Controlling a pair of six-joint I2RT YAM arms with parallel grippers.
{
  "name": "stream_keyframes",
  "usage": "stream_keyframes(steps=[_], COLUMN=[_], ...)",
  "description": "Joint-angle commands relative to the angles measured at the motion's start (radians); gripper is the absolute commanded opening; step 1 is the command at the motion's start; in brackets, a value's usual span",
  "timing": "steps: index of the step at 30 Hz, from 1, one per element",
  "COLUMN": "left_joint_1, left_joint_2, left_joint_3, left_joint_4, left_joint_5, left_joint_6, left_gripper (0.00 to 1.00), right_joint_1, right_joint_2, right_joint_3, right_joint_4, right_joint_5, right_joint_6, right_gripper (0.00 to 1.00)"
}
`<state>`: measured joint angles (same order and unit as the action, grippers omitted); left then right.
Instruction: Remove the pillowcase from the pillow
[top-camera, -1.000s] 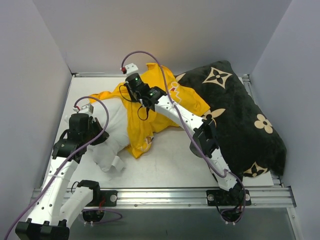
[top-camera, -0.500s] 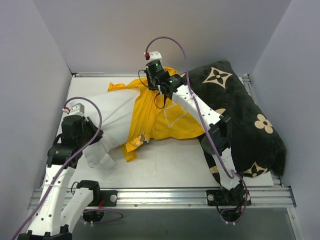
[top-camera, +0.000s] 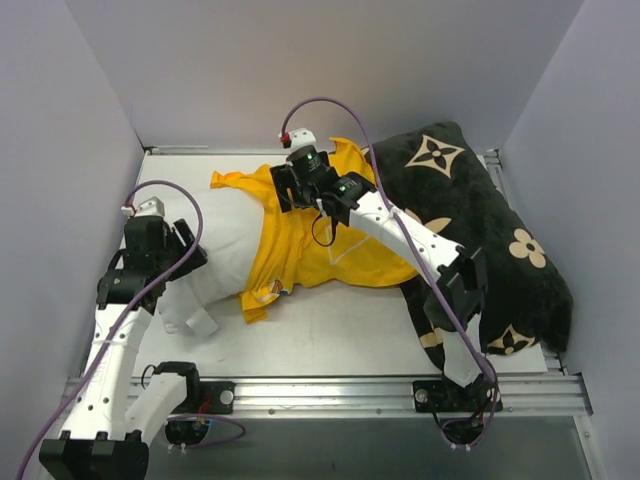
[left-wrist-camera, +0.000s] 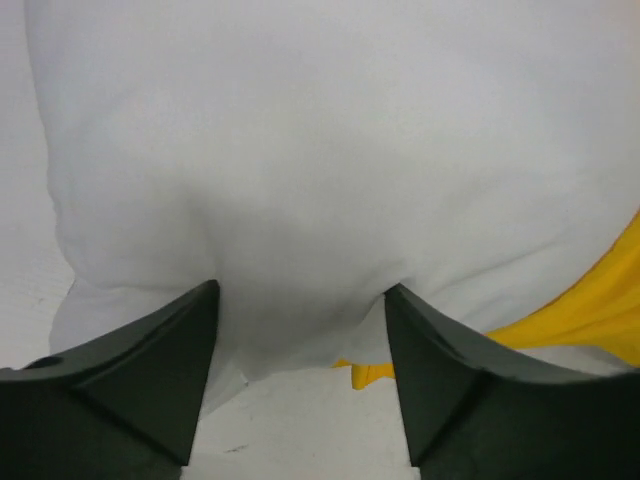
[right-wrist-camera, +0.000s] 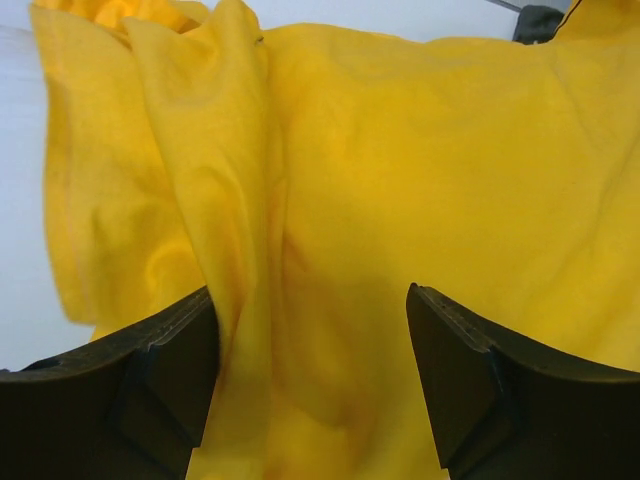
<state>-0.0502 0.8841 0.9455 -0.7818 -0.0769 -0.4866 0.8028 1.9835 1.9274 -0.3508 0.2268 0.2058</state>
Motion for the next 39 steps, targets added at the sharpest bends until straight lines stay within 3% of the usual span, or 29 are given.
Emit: stream_keyframes(steps=[1,6,8,15,17,24,28,32,33,37,38,39], left_joint_1=[0.006,-0.026,-0.101,-0.486,-0.526,-0.533,-0.525,-0.517,-0.514,-0.493,-0.482,-0.464], left_joint_2=[-0.046,-0.037,-0.039,-0.027,-0.051,-0.002,0.01,0.076,0.085,0.099,0.096,0.093], left_joint_3=[0.108,0.165,0.156,0.058,0.029,-0.106,-0.189,-0.191,-0.191,-0.183,-0.179,-0.165], left_joint_4=[0.046,0.003,0.0,-0.017,-0.025,0.052,0.2,0.225,0.228,0.254,0.254,0.253], left_joint_5=[0.006,0.051,0.026,-0.349,-0.418,-0.442,-0.442,-0.445,-0.452,-0.452,-0.446,-0.434], left_joint_6=[0.043,0.04,0.019,-0.22,-0.28,-0.407,-0.412,-0.4,-0.391,-0.357,-0.348,-0.327], left_gripper=[0.79,0.86,0.87,0.9,0.92,0.94,0.95,0.93,0.9,0.43,0.19,0.12], right_joint_1=[0.045,0.093,0.114,0.243,0.275,0.312,0.312,0.311,0.312,0.312,0.311,0.312], right_joint_2=[-0.164,-0.305,-0.366,-0.477,-0.473,-0.362,-0.304,-0.226,-0.219,-0.177,-0.16,-0.155], right_joint_3=[-0.042,-0.158,-0.243,-0.548,-0.632,-0.775,-0.832,-0.843,-0.849,-0.86,-0.845,-0.838], right_joint_4=[0.021,0.032,0.059,0.188,0.246,0.426,0.589,0.667,0.685,0.754,0.742,0.731], right_joint_5=[0.052,0.095,0.109,0.138,0.158,0.154,0.164,0.172,0.178,0.207,0.215,0.238], right_joint_6=[-0.009,0.018,0.044,0.112,0.124,0.23,0.253,0.264,0.267,0.267,0.265,0.261], right_gripper=[0.73,0.76,0.76,0.77,0.78,0.79,0.8,0.78,0.76,0.63,0.43,0.32])
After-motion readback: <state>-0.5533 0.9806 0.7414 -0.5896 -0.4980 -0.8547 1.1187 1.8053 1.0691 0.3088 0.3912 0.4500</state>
